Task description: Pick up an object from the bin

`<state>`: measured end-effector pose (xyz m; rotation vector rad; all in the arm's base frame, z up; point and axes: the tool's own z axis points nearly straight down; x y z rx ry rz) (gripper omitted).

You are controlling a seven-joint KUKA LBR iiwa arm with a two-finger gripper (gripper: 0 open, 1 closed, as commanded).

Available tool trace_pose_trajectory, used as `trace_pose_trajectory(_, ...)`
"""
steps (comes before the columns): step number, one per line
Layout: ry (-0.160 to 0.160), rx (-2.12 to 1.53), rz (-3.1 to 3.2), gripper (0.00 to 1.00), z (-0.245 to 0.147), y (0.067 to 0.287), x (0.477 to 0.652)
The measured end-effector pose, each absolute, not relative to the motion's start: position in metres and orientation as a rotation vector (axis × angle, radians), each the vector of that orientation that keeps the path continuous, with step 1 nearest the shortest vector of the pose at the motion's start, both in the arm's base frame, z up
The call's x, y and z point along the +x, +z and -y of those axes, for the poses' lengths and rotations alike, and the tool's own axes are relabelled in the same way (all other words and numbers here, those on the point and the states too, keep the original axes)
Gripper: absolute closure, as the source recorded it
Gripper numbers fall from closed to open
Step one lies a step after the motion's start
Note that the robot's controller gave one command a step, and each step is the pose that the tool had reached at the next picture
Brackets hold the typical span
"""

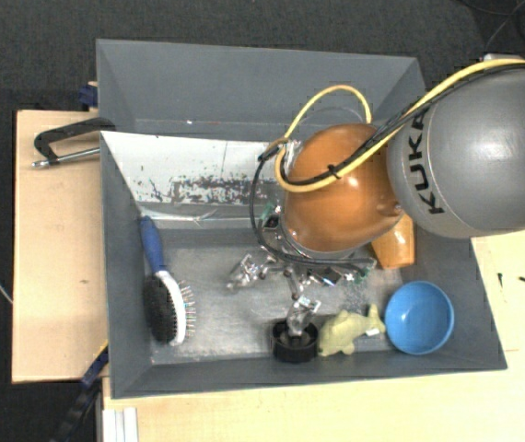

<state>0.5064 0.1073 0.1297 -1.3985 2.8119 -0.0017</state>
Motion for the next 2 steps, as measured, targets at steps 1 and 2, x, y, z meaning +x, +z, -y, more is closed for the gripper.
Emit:
trace_pose_trajectory(1, 0.002, -1.608, -2.692, 0.0, -0.0498, 0.0763, 0.4947)
trace_pose_trajectory(2, -0.005, -1.618, -2.707, 1.0, -0.0458, 0.0773, 0.4929)
